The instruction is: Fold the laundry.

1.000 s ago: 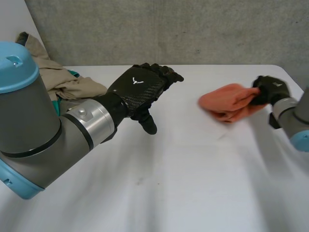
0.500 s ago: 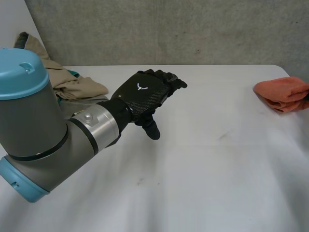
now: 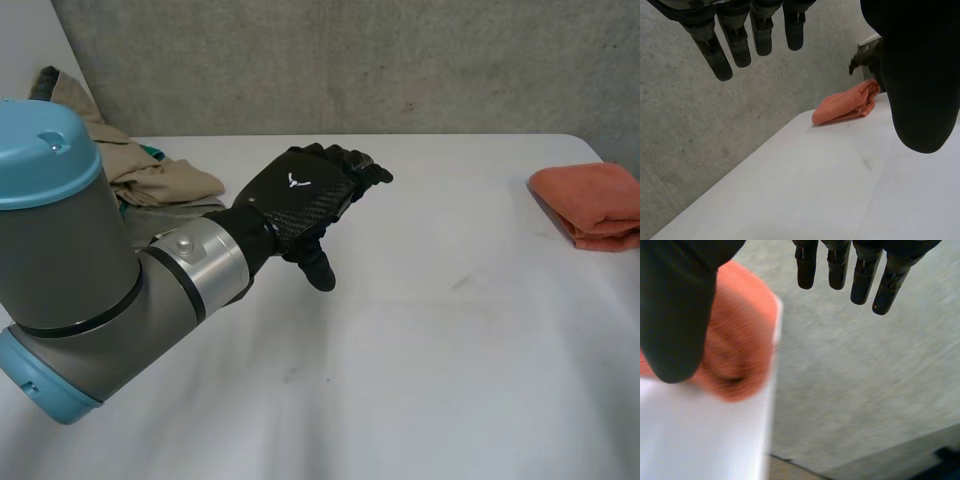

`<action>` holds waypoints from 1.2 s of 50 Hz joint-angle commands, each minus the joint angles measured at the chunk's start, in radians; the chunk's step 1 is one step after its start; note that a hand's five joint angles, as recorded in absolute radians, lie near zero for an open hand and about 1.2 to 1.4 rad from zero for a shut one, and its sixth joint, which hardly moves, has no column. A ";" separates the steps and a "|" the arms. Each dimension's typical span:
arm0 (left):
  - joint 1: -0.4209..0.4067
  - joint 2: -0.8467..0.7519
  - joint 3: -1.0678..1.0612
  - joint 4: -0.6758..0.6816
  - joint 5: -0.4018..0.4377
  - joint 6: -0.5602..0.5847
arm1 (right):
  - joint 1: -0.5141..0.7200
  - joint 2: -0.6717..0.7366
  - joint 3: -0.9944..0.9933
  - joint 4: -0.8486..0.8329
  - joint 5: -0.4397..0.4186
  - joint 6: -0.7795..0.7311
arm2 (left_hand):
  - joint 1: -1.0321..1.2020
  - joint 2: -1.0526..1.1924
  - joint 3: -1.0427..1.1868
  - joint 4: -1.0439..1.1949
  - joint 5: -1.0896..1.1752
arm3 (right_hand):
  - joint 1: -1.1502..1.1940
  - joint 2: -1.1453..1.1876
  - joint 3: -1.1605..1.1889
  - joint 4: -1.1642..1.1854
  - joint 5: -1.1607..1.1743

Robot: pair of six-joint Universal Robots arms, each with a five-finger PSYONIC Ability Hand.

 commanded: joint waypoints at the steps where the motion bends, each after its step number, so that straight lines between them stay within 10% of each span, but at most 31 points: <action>1: 0.004 0.018 0.000 0.003 -0.003 0.001 | -0.005 -0.287 0.256 -0.237 0.011 -0.274 | 0.032 0.021 0.014 0.021 0.005 | -0.027 -0.045 -0.038 -0.057 -0.062; 8: 0.030 0.044 0.000 0.051 -0.020 0.011 | 0.189 -0.506 0.556 -0.596 -0.038 -0.394 | 0.023 0.012 0.005 0.013 -0.004 | -0.027 -0.045 -0.038 -0.057 -0.062; 13: 0.138 0.046 -0.017 0.150 -0.073 0.022 | 0.369 -0.643 0.855 -0.713 -0.233 -0.308 | 0.026 0.015 0.008 0.016 -0.001 | -0.027 -0.045 -0.038 -0.057 -0.062; 19: 0.350 -0.017 -0.008 0.276 -0.078 0.140 | 0.505 -0.769 1.069 -0.690 -0.392 -0.173 | 0.047 0.035 0.029 0.036 0.019 | -0.027 -0.045 -0.038 -0.057 -0.062; 34: 0.649 -0.492 0.201 0.287 -0.073 0.520 | 0.592 -0.754 1.162 -0.323 -0.394 -0.128 | 0.082 0.071 0.064 0.071 0.055 | -0.027 -0.045 -0.038 -0.057 -0.062; 41: 0.669 -0.594 0.268 0.295 -0.076 0.547 | 0.590 -0.738 1.167 -0.321 -0.394 -0.128 | 0.226 0.214 0.208 0.215 0.198 | -0.027 -0.045 -0.038 -0.057 -0.062; 49: 0.672 -0.629 0.290 0.330 -0.092 0.559 | 0.578 -0.723 1.167 -0.321 -0.389 -0.128 | 1.202 1.191 1.184 1.191 1.175 | -0.027 -0.045 -0.038 -0.057 -0.062; 60: 0.492 -0.369 0.181 0.371 -0.259 0.466 | 0.552 -0.715 1.152 -0.321 -0.372 -0.128 | 1.203 1.192 1.185 1.192 1.176 | -0.027 -0.045 -0.038 -0.057 -0.062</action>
